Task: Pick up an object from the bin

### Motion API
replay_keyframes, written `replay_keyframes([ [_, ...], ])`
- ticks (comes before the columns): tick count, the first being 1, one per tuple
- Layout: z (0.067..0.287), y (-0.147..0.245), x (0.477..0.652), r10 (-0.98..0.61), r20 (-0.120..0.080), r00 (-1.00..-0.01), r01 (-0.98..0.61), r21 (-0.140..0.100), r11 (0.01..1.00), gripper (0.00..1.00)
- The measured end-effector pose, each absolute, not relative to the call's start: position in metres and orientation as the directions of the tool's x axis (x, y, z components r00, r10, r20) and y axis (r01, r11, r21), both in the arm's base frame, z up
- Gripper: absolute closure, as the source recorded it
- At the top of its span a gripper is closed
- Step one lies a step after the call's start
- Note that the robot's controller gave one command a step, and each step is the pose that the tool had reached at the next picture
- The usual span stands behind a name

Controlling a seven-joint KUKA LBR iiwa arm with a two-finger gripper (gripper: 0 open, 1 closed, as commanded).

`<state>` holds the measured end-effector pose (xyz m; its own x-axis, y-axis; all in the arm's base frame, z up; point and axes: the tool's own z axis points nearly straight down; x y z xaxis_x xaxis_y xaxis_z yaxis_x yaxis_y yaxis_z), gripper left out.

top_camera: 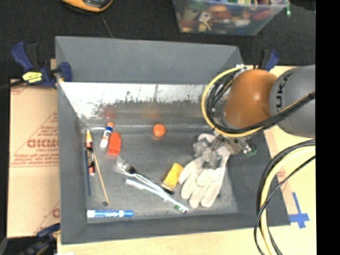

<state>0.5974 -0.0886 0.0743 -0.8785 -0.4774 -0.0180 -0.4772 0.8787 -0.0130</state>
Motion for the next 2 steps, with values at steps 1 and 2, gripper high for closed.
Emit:
replay_keyframes([
  [1, 0.074, -0.089, 0.597, -0.477, -0.018, -0.878, -0.477, -0.013, 0.879, 1.00],
  [2, 0.109, -0.088, 0.595, -0.476, -0.012, -0.879, -0.476, -0.009, 0.879, 1.00],
])
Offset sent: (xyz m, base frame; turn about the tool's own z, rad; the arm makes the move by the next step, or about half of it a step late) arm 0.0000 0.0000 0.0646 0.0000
